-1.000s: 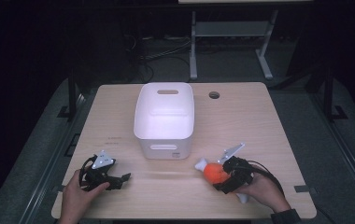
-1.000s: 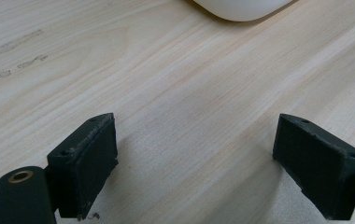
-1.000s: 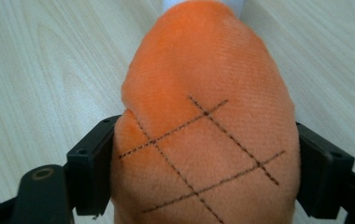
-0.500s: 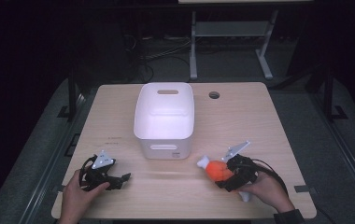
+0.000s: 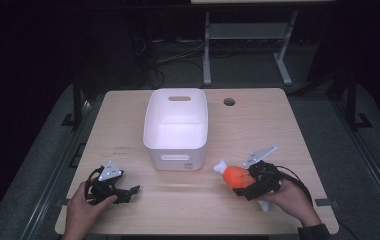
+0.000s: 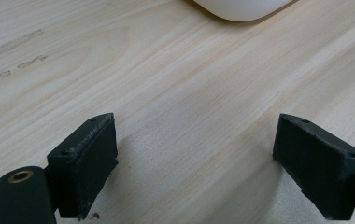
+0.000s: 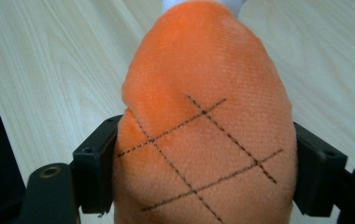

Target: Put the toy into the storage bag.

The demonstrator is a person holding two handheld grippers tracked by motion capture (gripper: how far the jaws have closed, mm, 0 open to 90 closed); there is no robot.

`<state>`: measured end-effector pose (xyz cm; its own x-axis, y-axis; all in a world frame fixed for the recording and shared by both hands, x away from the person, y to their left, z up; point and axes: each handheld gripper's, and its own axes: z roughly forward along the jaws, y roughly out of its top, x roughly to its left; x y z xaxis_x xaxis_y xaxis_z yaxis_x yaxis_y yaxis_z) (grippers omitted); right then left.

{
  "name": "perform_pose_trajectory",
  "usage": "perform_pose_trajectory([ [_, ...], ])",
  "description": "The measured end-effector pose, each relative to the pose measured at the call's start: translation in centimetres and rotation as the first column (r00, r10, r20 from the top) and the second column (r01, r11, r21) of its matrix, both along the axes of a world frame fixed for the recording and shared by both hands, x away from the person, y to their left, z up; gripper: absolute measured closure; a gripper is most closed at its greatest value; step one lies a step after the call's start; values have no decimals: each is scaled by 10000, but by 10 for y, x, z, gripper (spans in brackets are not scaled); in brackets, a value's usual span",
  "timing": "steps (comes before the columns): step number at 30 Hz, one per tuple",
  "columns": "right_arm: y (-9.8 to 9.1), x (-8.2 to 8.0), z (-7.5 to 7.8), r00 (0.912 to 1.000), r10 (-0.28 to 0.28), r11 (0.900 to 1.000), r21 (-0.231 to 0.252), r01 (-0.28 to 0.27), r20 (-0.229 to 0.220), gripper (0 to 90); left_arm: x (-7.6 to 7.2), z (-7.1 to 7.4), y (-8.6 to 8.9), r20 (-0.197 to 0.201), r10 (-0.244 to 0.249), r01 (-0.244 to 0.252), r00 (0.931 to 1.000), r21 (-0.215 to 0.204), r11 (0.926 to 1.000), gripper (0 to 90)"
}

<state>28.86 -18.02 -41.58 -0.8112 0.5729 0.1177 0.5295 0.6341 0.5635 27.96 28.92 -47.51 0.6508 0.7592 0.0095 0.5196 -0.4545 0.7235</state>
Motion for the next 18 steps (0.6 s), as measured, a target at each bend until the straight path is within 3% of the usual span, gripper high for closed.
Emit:
perform_pose_trajectory([
  [18,-1,8,24,9988,69,9988,473,-92,483,232,0,0,0,6,29,-29,10000,-48,10000,128],
])
